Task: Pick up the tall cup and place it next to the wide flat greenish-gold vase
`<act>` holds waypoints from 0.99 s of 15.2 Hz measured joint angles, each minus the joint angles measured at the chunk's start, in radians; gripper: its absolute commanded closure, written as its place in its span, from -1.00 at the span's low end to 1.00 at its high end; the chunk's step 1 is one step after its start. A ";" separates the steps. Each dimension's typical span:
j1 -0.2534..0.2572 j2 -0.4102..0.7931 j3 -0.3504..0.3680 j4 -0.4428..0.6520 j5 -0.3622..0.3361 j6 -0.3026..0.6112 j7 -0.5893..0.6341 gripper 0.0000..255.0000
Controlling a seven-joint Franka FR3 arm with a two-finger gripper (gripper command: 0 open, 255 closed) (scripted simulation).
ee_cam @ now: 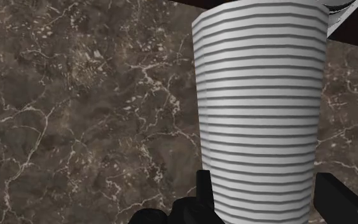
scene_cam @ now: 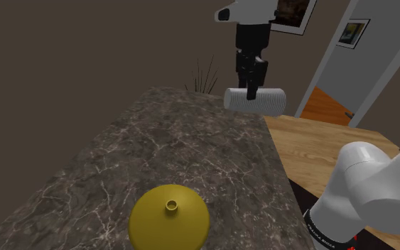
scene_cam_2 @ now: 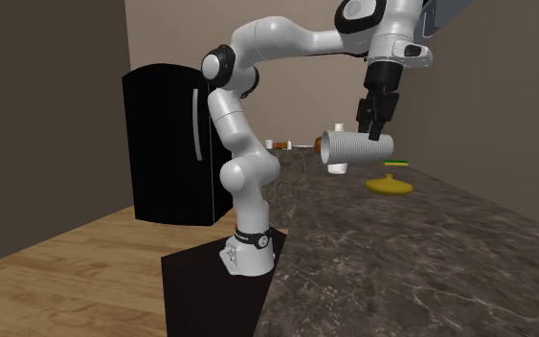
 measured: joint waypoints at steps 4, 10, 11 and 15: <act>0.030 0.057 0.072 0.040 0.045 0.010 0.097 1.00; 0.072 0.168 0.171 0.152 0.091 0.003 0.238 1.00; 0.078 0.194 0.187 0.171 0.095 0.010 0.262 1.00; 0.109 0.295 0.253 0.268 0.105 0.010 0.363 1.00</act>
